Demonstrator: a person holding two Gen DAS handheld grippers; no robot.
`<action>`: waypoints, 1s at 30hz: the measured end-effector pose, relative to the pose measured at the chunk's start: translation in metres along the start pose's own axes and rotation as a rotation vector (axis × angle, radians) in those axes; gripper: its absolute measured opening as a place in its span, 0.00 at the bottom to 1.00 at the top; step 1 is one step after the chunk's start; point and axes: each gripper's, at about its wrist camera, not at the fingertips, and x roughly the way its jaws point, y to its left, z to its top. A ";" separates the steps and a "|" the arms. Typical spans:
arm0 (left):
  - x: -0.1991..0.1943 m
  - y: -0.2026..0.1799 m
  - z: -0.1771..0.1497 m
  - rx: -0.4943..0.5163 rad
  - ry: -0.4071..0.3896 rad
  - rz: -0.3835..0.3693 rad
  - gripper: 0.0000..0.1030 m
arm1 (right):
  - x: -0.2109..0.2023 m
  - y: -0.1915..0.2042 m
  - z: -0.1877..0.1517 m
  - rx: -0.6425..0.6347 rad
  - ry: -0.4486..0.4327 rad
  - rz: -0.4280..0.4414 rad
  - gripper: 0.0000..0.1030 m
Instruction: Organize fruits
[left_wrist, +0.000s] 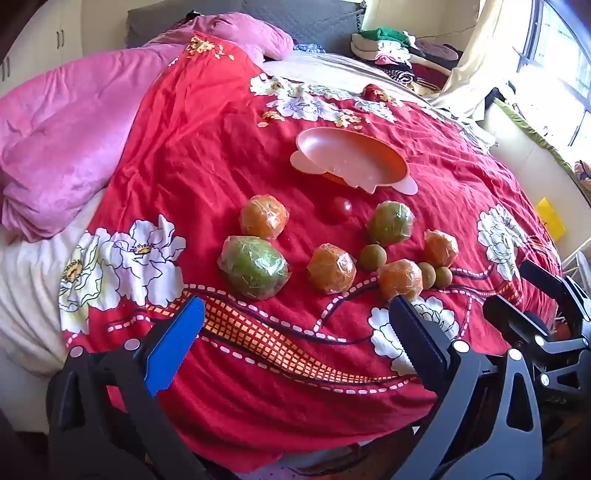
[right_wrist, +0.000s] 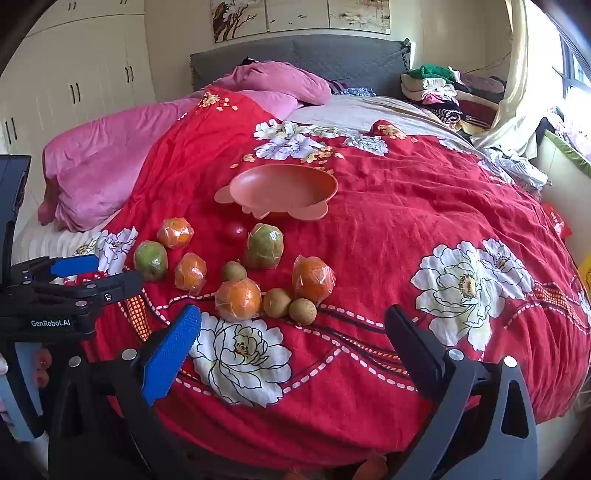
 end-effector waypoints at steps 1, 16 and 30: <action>0.000 0.000 0.000 0.001 0.008 -0.003 0.91 | 0.000 0.000 0.000 0.000 0.000 -0.002 0.96; -0.003 0.005 0.003 -0.002 0.001 -0.011 0.91 | -0.002 0.002 0.000 -0.005 -0.008 0.002 0.96; -0.004 0.006 0.002 -0.005 -0.001 -0.002 0.92 | -0.004 0.002 0.001 -0.006 -0.011 -0.001 0.96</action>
